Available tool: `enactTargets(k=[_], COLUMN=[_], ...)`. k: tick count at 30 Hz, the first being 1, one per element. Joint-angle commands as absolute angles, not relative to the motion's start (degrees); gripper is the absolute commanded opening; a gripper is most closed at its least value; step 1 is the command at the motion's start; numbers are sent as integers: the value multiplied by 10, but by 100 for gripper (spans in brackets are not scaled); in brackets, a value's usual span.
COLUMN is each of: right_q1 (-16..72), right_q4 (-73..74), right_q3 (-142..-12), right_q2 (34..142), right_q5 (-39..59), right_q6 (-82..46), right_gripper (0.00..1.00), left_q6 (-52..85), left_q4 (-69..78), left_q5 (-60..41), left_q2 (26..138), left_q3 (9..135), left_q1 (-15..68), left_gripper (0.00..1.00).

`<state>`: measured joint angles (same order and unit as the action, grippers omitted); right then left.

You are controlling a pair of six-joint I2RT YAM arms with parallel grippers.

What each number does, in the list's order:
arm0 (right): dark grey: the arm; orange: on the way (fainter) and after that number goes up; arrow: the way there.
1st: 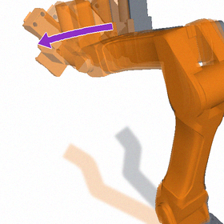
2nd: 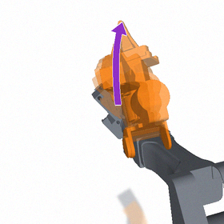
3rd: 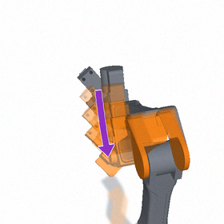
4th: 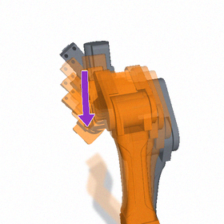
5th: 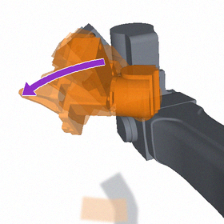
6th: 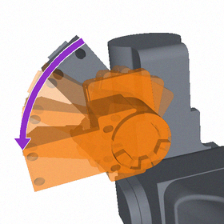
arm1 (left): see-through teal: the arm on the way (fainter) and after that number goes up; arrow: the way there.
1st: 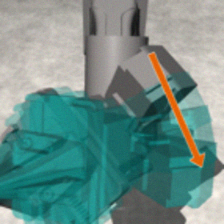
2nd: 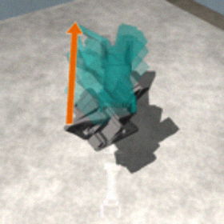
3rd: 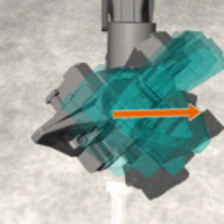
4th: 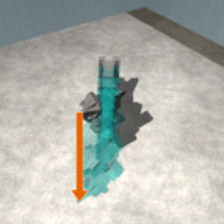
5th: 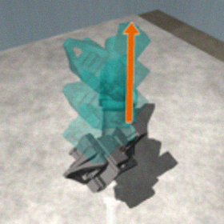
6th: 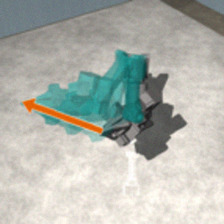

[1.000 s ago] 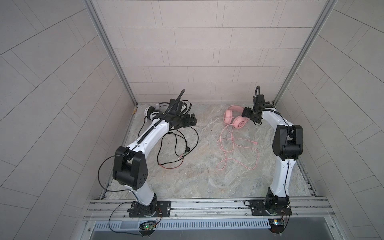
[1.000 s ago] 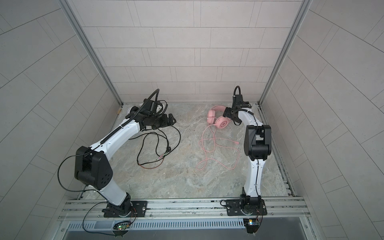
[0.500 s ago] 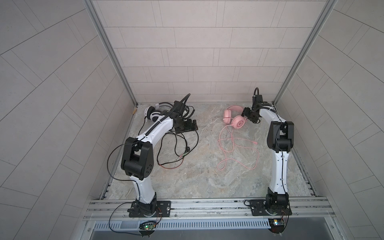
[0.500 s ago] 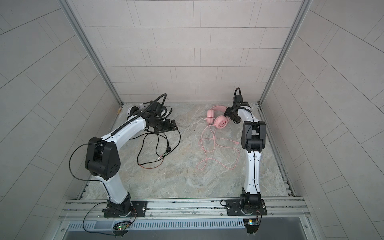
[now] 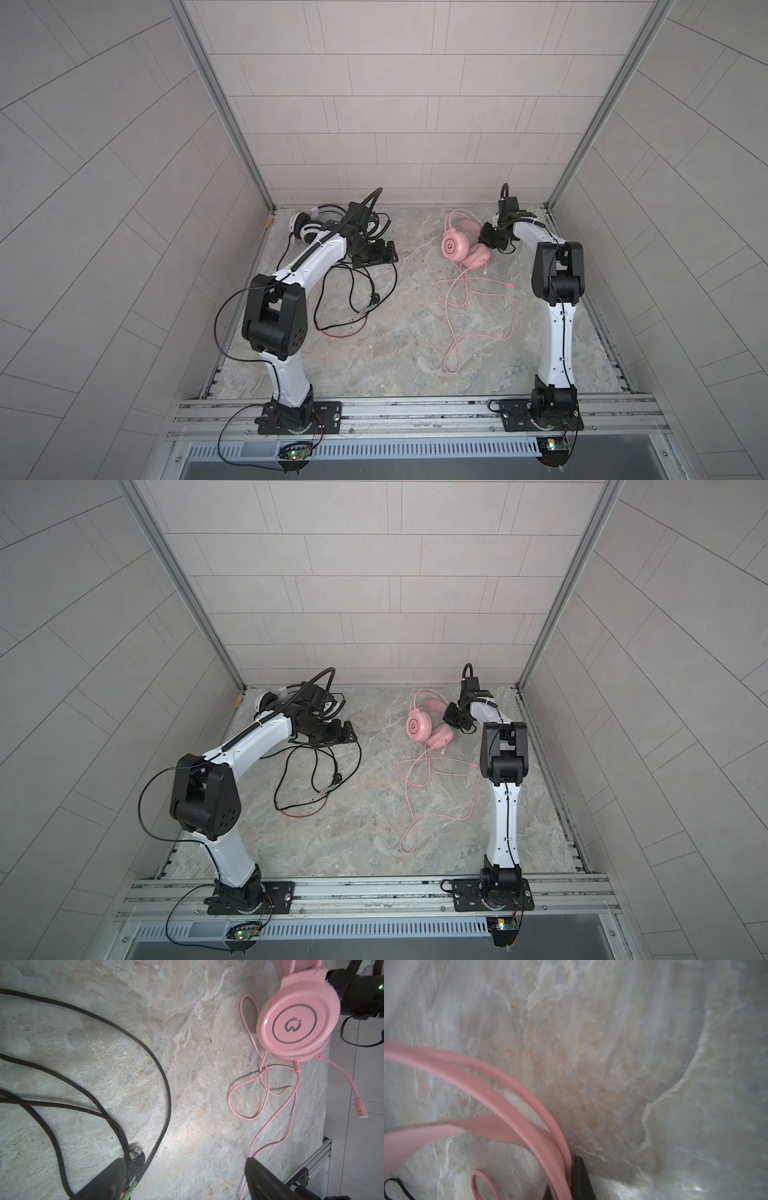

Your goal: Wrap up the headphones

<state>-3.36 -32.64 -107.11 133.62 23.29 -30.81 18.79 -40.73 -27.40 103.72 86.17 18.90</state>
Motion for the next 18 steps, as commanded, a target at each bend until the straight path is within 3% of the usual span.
enactTargets(k=[1,11,18], right_q1=[-23,54,167], right_q4=[-295,-259,-265], right_q3=[-997,-844,-804], right_q2=[1271,1079,1031], right_q5=[257,164,43], right_q6=[-292,-187,-60], right_gripper=[0,0,0], left_q6=[175,168,149], left_q4=[-408,-376,-347], left_q5=[-272,-252,-269], left_q2=[1024,1001,970], left_q3=[860,840,824], left_q1=[192,192,192], left_gripper=[95,95,95])
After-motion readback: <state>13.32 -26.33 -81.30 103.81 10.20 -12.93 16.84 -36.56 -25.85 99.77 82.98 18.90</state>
